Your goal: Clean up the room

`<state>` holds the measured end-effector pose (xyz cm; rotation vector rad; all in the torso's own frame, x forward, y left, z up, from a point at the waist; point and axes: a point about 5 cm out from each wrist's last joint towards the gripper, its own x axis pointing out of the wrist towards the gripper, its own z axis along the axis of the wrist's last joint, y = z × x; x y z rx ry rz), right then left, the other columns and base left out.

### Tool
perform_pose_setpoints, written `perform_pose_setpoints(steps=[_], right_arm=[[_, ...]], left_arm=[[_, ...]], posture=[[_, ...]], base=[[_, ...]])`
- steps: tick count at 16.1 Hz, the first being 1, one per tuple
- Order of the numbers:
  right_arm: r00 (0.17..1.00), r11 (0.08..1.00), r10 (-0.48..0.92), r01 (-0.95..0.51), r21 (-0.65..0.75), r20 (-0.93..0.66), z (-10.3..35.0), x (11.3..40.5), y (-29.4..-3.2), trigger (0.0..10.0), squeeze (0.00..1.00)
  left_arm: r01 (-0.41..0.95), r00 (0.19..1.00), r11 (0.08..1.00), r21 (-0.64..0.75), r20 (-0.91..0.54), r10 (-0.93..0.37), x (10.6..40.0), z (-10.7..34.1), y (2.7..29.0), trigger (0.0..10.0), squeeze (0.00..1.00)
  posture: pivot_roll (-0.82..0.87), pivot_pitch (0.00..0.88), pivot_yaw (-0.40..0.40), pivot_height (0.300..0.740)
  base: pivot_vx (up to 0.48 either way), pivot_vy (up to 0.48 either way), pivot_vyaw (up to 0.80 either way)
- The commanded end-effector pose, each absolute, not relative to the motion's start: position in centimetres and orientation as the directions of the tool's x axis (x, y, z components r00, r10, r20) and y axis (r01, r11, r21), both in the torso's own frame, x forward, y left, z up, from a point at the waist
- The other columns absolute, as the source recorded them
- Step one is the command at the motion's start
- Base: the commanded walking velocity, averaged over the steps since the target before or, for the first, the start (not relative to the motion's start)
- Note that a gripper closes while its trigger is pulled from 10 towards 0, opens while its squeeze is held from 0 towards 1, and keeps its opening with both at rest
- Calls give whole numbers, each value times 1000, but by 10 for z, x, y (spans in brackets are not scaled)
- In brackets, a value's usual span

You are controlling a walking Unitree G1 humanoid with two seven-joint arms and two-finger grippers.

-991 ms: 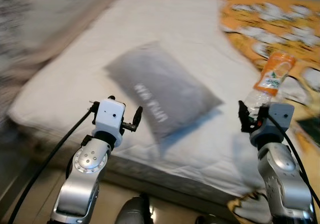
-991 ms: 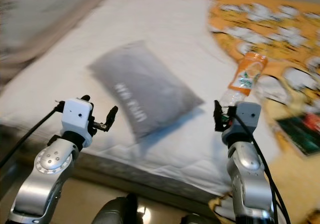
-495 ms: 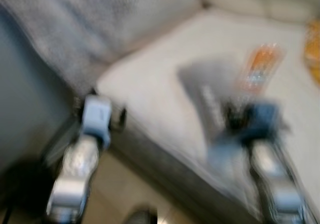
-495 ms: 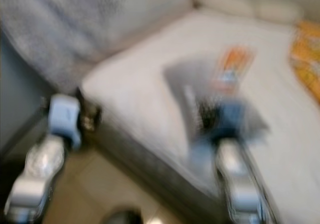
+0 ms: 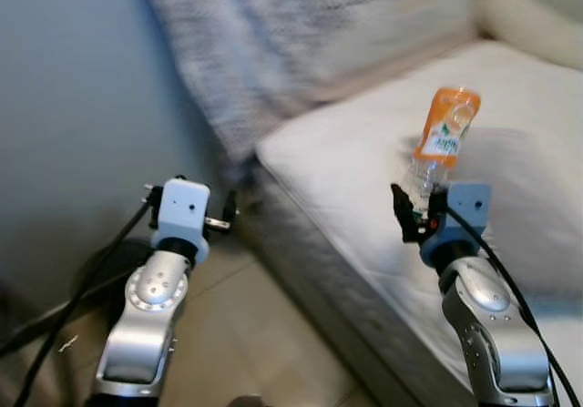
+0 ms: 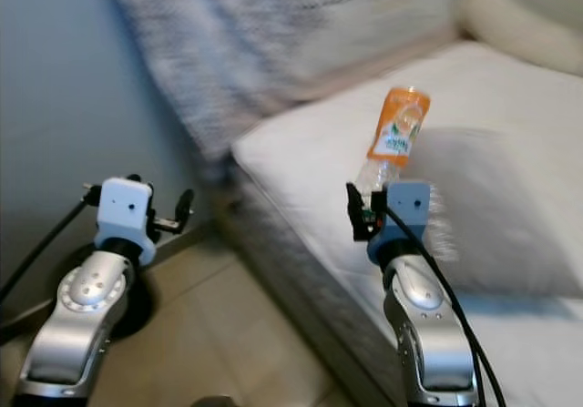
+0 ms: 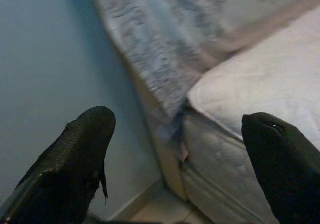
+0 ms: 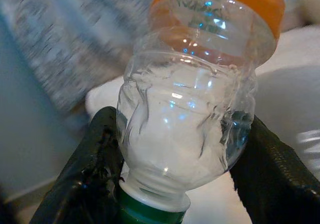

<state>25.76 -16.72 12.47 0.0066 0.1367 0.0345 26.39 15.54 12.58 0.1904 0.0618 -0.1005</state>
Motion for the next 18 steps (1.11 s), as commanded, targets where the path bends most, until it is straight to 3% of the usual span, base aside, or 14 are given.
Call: perform_pose_setpoints(steps=[1,5,7,15,18], right_arm=[[987,999,37,-35,12,-154,120,256,-168,10000,0],[977,996,75,-65,54,-201,107,257,-161,10000,0],[972,996,83,-74,47,-221,104,261,-159,10000,0],[969,999,39,-38,7,-243,100,264,-172,10000,0],[968,996,85,-88,-2,-235,102,265,-167,10000,0]], left_arm=[[77,995,983,165,-76,-65,264,124,161,10000,0],[61,996,969,238,-74,-44,268,122,166,10000,0],[79,996,977,196,-45,-72,270,129,165,10000,0],[76,996,982,175,-52,-68,271,126,164,10000,0],[77,996,981,177,-52,-69,271,127,165,10000,0]], posture=[[40,0,42,740],[59,0,29,740],[64,0,28,740],[60,0,28,740],[64,0,32,740]], base=[[0,0,800],[0,0,800],[0,0,800],[290,0,0],[341,0,267]])
